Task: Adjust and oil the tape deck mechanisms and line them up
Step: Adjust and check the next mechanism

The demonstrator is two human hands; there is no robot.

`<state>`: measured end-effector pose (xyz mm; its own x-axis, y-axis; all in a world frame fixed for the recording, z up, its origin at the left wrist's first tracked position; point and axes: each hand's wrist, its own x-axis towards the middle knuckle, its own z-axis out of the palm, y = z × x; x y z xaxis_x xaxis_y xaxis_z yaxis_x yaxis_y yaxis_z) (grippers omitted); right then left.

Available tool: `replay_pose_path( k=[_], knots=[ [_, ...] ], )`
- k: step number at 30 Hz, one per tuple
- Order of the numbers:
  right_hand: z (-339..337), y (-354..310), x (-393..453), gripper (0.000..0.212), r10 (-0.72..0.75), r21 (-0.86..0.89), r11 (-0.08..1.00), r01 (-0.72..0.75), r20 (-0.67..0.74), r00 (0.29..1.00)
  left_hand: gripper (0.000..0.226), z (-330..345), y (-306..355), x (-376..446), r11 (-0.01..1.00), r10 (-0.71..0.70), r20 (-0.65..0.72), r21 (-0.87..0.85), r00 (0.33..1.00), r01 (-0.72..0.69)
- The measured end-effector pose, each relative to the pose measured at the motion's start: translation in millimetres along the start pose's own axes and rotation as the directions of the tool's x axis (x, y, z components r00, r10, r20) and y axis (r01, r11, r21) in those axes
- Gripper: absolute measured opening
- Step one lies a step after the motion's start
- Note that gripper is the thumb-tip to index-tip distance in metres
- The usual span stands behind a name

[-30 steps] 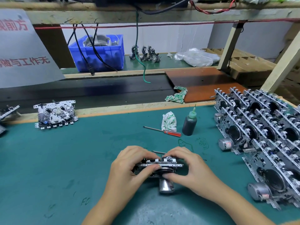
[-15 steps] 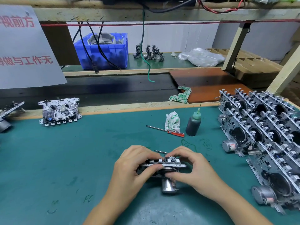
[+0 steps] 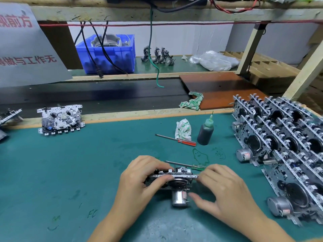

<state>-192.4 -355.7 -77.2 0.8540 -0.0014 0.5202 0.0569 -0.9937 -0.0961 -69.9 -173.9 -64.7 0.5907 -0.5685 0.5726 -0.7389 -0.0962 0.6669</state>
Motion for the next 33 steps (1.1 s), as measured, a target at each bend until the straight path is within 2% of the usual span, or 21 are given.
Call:
replay_pose_path(
  k=[4, 6, 9, 12, 15, 18, 21, 25, 28, 30, 33],
  knots=[
    [-6.2, -1.8, 4.7, 0.035, 0.008, 0.011, 1.0, -0.009, 0.068, 0.998, 0.017, -3.0, 3.5, 1.7, 1.0, -0.019, 0.035, -0.02, 0.999, 0.019],
    [-13.6, -3.3, 10.2, 0.039, 0.047, 0.02, 0.999, -0.05, 0.106, 0.993, 0.016, -8.2, 5.4, 3.6, 0.995, -0.071, 0.092, -0.061, 0.993, 0.077],
    [-30.4, -7.5, 29.3, 0.042, 0.09, 0.1, 0.99, -0.098, 0.079, 0.993, 0.017, -21.1, 6.7, 7.8, 0.994, -0.104, 0.147, -0.028, 0.984, 0.109],
    [-38.7, -18.6, 51.3, 0.041, -0.063, 0.0, 0.998, 0.064, 0.137, 0.989, 0.025, -34.4, 7.9, 11.1, 0.982, -0.006, 0.16, 0.185, 0.987, -0.024],
    [-40.3, -25.7, 71.1, 0.041, -0.19, -0.139, 0.96, 0.241, 0.308, 0.932, 0.03, -43.8, 11.6, 15.6, 0.928, 0.06, 0.218, 0.348, 0.974, -0.135],
    [-36.1, -23.7, 82.6, 0.035, -0.254, -0.046, 0.951, 0.306, 0.445, 0.859, 0.032, -47.8, 15.3, 19.7, 0.884, 0.096, 0.287, 0.416, 0.953, -0.214],
    [-34.7, -22.4, 80.1, 0.031, -0.275, 0.069, 0.96, 0.273, 0.426, 0.862, 0.034, -48.9, 18.3, 25.3, 0.861, 0.128, 0.373, 0.418, 0.919, -0.289],
    [-56.5, -18.6, 70.7, 0.026, -0.177, 0.165, 0.979, 0.123, 0.375, 0.91, 0.03, -44.4, 29.8, 50.6, 0.816, 0.224, 0.459, 0.393, 0.86, -0.423],
    [-95.6, 4.5, 70.6, 0.028, -0.046, 0.167, 0.986, -0.004, 0.294, 0.955, 0.029, -26.2, 53.5, 94.5, 0.776, 0.366, 0.482, 0.313, 0.796, -0.547],
    [-124.2, 28.6, 70.3, 0.031, 0.038, 0.141, 0.988, -0.066, 0.19, 0.981, 0.028, -7.0, 74.7, 134.0, 0.734, 0.479, 0.484, 0.237, 0.733, -0.636],
    [-164.2, 70.9, 73.4, 0.03, 0.151, 0.051, 0.987, -0.155, 0.077, 0.986, 0.012, 33.5, 106.9, 196.3, 0.676, 0.57, 0.497, 0.17, 0.655, -0.717]
  ],
)
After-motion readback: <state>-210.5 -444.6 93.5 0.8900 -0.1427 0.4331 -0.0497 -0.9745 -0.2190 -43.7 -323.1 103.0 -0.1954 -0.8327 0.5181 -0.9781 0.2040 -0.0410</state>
